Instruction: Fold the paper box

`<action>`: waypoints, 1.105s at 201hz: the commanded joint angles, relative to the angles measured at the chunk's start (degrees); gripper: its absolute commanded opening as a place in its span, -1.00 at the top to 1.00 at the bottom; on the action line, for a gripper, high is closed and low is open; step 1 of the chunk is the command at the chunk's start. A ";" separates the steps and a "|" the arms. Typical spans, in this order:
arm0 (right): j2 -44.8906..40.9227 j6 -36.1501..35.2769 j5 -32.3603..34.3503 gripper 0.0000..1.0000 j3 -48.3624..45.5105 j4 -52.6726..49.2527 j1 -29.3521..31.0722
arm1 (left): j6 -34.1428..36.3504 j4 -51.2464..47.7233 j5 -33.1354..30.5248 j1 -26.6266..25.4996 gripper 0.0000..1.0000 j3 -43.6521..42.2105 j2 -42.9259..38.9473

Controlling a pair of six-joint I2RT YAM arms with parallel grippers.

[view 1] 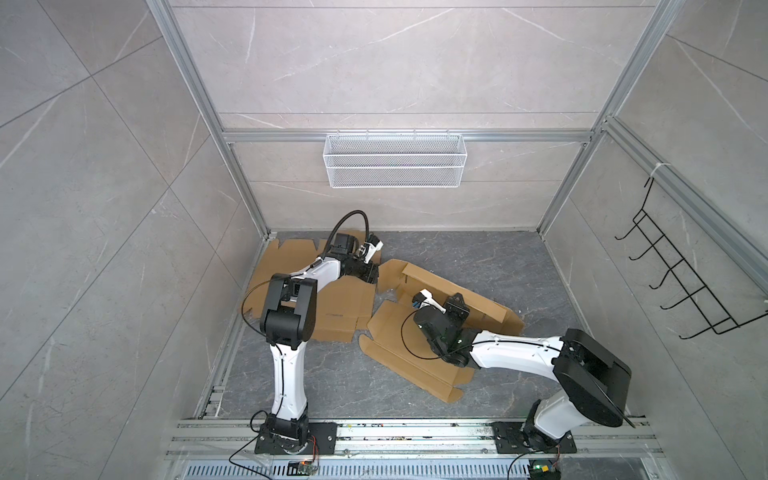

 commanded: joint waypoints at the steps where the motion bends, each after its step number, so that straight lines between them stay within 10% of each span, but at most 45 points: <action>1: 0.55 2.12 -5.15 1.00 0.31 -5.30 -0.92 | 7.16 -4.37 5.06 0.29 -0.28 1.75 -1.32; 103: 0.99 2.62 -5.85 1.00 0.95 -6.09 -1.64 | 5.89 -10.80 11.89 -4.71 -0.35 4.87 -5.03; 132: 0.63 2.38 -6.02 1.00 1.08 -6.62 -1.88 | 2.81 -12.99 -0.56 -4.24 -0.35 4.46 -6.26; 165: 0.05 2.30 -6.71 1.00 0.98 -7.18 -1.93 | -12.49 -8.86 -4.57 3.95 -0.35 -1.56 -16.48; 222: 1.30 2.95 -7.78 1.00 1.42 -7.15 -3.24 | -32.61 8.01 0.97 -2.49 -0.26 -22.93 -28.32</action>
